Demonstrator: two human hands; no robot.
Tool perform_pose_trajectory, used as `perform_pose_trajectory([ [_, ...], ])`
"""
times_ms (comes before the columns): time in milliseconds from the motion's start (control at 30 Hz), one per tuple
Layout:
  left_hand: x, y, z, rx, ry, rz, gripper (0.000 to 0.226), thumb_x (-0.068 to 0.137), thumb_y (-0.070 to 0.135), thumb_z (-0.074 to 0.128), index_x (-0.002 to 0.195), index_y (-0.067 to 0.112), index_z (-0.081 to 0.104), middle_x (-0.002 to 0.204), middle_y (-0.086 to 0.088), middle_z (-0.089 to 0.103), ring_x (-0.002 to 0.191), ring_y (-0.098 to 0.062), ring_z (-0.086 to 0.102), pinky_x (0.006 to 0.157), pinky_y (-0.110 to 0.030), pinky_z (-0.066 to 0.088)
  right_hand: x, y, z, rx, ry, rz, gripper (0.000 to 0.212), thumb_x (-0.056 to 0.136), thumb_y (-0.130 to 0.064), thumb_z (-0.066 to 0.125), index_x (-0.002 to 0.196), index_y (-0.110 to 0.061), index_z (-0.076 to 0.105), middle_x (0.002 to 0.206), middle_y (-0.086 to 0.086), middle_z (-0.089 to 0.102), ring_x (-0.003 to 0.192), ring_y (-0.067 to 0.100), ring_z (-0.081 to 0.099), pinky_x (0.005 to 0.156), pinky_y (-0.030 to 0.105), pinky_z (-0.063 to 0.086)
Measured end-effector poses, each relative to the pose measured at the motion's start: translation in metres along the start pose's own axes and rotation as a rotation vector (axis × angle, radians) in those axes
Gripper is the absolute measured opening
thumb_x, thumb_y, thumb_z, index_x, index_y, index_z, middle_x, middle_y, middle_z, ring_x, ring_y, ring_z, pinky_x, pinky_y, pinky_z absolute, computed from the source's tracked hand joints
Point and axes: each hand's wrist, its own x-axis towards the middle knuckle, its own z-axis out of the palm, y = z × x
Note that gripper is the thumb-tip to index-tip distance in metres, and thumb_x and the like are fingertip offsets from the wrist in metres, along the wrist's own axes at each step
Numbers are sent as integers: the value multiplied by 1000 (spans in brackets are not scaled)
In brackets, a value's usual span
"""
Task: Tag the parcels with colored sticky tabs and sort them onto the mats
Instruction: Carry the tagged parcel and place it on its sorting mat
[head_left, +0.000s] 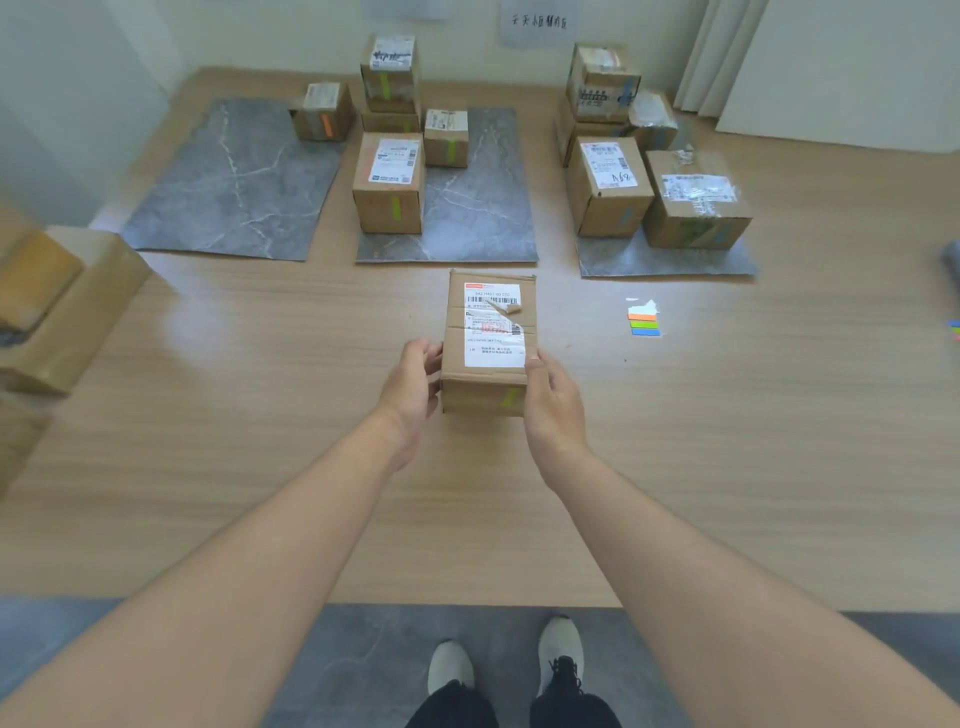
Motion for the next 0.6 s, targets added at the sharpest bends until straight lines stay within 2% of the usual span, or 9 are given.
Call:
perform_pose_trajectory([
  [133, -27, 32, 0, 31, -41, 57, 43, 102, 40, 29, 115, 23, 66, 90, 15, 69, 79, -10, 56, 74, -23, 43, -11, -34, -3, -2, 18, -60, 35, 98, -42, 39, 107, -27, 70, 104, -15, 72, 102, 8, 64, 90, 32, 50],
  [233, -49, 58, 0, 57, -50, 109, 43, 101, 42, 30, 118, 23, 65, 98, 14, 69, 85, -12, 58, 78, -24, 43, -23, -70, -10, 1, 38, -92, 34, 100, -42, 39, 107, -28, 69, 104, -14, 70, 101, 11, 62, 88, 34, 50],
  [400, -90, 112, 2, 91, -66, 214, 45, 104, 48, 28, 121, 25, 63, 114, 9, 67, 101, -15, 60, 99, -33, 42, -46, -131, -22, -9, 33, -165, 39, 100, -49, 36, 112, -30, 67, 107, -12, 69, 104, 12, 61, 92, 38, 51],
  [533, -121, 157, 2, 125, -76, 305, 50, 104, 50, 28, 121, 21, 65, 117, 3, 69, 102, -18, 61, 95, -35, 45, -63, -178, -33, 6, 37, -249, 33, 98, -51, 36, 101, -36, 65, 108, -13, 70, 105, 11, 62, 97, 41, 51],
  [600, -134, 178, 1, 136, -99, 340, 51, 103, 52, 29, 122, 22, 66, 117, 3, 70, 100, -17, 64, 96, -36, 48, -71, -201, -39, 8, 35, -292, 38, 96, -53, 35, 104, -34, 66, 108, -15, 70, 105, 10, 62, 98, 42, 50],
])
